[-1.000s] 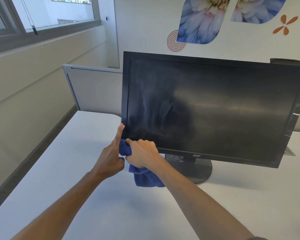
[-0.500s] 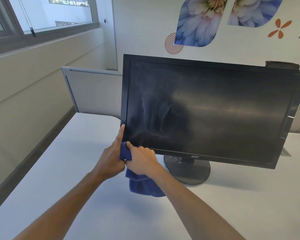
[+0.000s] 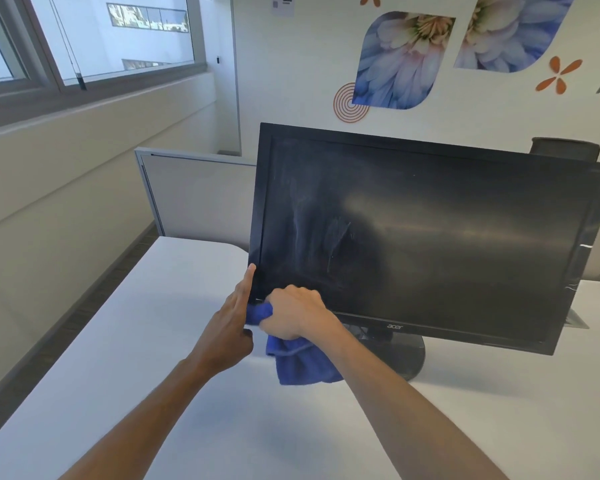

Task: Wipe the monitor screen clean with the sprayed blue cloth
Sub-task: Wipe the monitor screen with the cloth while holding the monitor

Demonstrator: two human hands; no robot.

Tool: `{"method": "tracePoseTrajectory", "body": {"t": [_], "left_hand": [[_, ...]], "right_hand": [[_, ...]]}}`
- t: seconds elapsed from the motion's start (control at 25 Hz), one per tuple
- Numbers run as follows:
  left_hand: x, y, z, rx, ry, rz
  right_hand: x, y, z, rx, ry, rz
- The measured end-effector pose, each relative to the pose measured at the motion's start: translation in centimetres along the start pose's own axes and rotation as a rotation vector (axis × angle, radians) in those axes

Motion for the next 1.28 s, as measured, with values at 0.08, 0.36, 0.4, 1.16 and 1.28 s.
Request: {"method": "tracePoseTrajectory", "body": {"t": [0.08, 0.36, 0.4, 1.16, 1.28], "left_hand": [[0.0, 0.2, -0.2, -0.048, 0.027, 0.054], [-1.0, 0.0, 0.1, -0.062, 0.052, 0.350], [-1.1, 0.0, 0.1, -0.058, 0.049, 0.346], [3.5, -3.7, -3.3, 0.051, 0.325, 0.326], [3.9, -1.9, -1.8, -0.038, 0.338, 0.305]], "right_hand": [[4.1, 1.0, -0.3, -0.034, 0.213, 0.021], [18.9, 0.4, 5.3, 0.126, 1.017, -0.117], [19.3, 0.1, 6.7, 0.135, 0.994, -0.208], [-6.5, -1.2, 2.2, 0.307, 0.553, -0.338], [-8.5, -0.8, 0.4, 0.263, 0.536, -0.318]]}}
Point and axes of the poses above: each hand's wrist, its own z-axis towards the middle knuckle, its own x-axis out of the back of the hand, y = z × x, the point moved 4 cm from there along z, towards the middle knuckle, and after that the axes turned 9 degrees about y, right-handed, at the moved point
